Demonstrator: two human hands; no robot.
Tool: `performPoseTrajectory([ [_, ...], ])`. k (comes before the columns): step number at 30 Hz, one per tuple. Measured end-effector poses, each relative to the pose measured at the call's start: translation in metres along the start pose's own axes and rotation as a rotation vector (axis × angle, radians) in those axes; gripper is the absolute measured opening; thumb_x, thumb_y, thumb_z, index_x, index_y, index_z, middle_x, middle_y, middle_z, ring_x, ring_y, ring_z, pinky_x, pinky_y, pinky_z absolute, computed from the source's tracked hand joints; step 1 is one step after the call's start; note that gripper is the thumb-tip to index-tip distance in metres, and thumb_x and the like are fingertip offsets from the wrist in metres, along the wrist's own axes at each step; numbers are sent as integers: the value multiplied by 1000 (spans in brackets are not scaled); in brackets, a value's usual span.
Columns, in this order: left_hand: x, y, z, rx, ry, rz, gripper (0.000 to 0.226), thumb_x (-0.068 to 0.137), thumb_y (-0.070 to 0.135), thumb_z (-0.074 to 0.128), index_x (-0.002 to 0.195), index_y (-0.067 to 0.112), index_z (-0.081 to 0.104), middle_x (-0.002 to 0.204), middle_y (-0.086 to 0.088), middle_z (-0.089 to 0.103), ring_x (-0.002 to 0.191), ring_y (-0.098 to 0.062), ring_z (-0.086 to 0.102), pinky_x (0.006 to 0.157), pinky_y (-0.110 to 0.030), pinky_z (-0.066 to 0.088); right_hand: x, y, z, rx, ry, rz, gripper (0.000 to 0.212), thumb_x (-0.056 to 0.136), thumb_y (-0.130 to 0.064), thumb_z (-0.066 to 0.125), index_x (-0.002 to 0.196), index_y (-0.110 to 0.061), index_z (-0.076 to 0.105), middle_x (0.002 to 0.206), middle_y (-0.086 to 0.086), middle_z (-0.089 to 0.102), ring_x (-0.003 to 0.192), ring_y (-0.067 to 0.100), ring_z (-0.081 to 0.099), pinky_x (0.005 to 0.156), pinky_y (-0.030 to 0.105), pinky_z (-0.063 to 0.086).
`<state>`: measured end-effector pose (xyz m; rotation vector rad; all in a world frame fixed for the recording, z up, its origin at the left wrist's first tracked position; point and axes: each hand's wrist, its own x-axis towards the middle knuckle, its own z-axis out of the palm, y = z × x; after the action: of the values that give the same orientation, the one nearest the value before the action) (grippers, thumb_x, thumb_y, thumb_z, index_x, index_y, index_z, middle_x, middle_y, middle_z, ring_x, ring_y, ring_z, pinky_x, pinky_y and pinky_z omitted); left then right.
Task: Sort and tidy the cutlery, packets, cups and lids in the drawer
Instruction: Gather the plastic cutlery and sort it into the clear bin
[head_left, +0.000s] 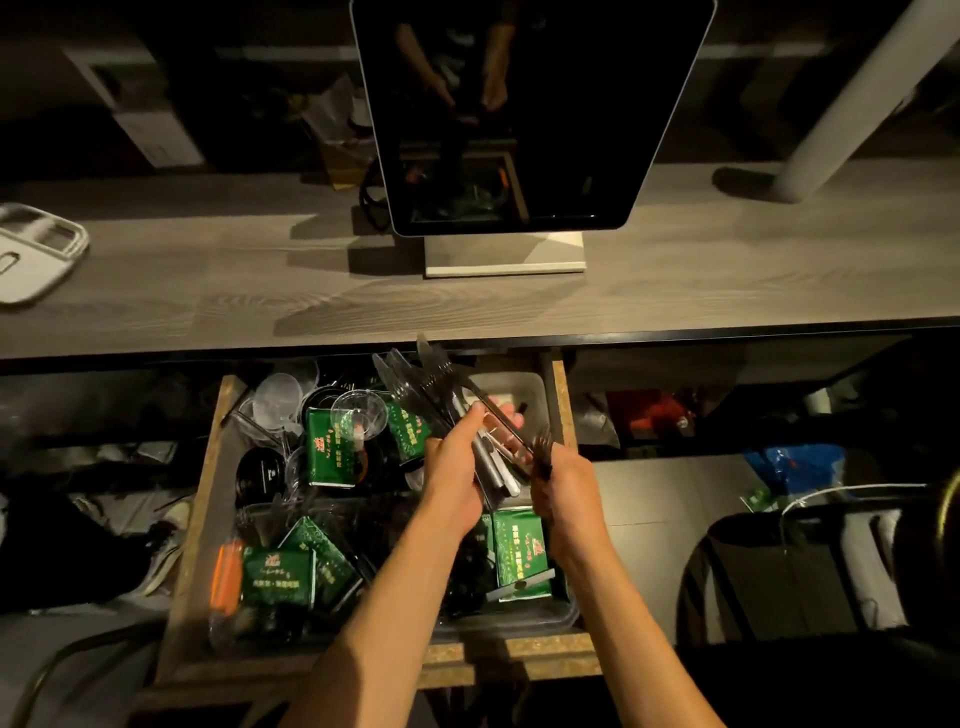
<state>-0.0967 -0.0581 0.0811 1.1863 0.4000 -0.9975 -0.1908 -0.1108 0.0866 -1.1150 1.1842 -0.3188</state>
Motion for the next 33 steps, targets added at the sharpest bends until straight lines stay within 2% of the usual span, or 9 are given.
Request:
performPoseTrajectory([
  [4, -20, 4, 12, -149, -154, 31, 22, 102, 19, 51, 107, 9, 70, 95, -13, 74, 87, -25, 73, 93, -42, 54, -15, -9, -13, -75, -44, -10, 32, 94, -19, 53, 64, -11, 53, 50, -4, 39, 47, 10, 29, 43, 22, 23],
  [9, -34, 0, 20, -205, -211, 75, 21, 100, 20, 51, 105, 10, 69, 80, -7, 68, 75, -21, 67, 82, -39, 54, -20, -27, -21, -176, -53, -25, 45, 97, -22, 55, 52, -18, 54, 45, -7, 46, 42, 7, 35, 46, 23, 29],
  [11, -38, 1, 22, -185, -221, 105, 22, 96, 24, 55, 108, 12, 68, 81, -5, 68, 78, -19, 67, 83, -38, 54, -20, -29, -19, -211, -50, -43, 39, 99, -23, 51, 63, -14, 62, 58, 0, 56, 49, 8, 44, 51, 25, 34],
  [16, -37, 11, 26, -164, -169, 143, 14, 100, 18, 54, 98, 10, 65, 72, -2, 61, 61, -13, 59, 59, -29, 53, -20, -30, -18, -281, -21, -88, 30, 101, -27, 48, 77, -14, 59, 74, 5, 57, 64, 14, 50, 58, 27, 38],
  [21, -24, 20, 16, -123, -125, 150, 11, 99, 17, 56, 92, 9, 60, 63, 0, 50, 49, -11, 46, 46, -24, 43, -22, -49, -25, -221, 67, -98, 53, 106, -38, 28, 79, -15, 68, 65, -5, 55, 62, 10, 51, 53, 22, 37],
  [24, -20, 16, 12, 38, -137, 121, 13, 95, 18, 63, 90, 7, 60, 61, 0, 50, 49, -11, 46, 47, -25, 43, -19, -61, -22, 165, -75, 16, 54, 104, -47, 30, 91, -13, 70, 57, -6, 46, 47, 6, 41, 45, 21, 30],
  [27, -19, 10, 10, 104, -117, 29, 19, 92, 19, 69, 100, 3, 64, 73, -7, 65, 59, -18, 62, 56, -31, 51, -9, -69, -17, 401, -193, 33, 44, 105, -37, 36, 104, -3, 65, 67, 1, 46, 54, 10, 44, 50, 23, 37],
  [29, -18, 8, 9, 112, -71, -16, 37, 89, 18, 73, 119, 2, 60, 93, -16, 73, 74, -27, 73, 59, -36, 56, -3, -74, -13, 419, -196, -14, 45, 106, -35, 37, 104, -1, 65, 68, 3, 55, 60, 14, 56, 58, 26, 50],
  [33, -16, 11, 6, 217, -44, -76, 55, 84, 19, 77, 128, 0, 50, 90, -14, 76, 75, -29, 74, 63, -43, 60, 2, -72, -7, 144, -113, -174, 38, 104, -26, 40, 101, 1, 67, 77, 9, 63, 70, 25, 61, 60, 35, 54],
])
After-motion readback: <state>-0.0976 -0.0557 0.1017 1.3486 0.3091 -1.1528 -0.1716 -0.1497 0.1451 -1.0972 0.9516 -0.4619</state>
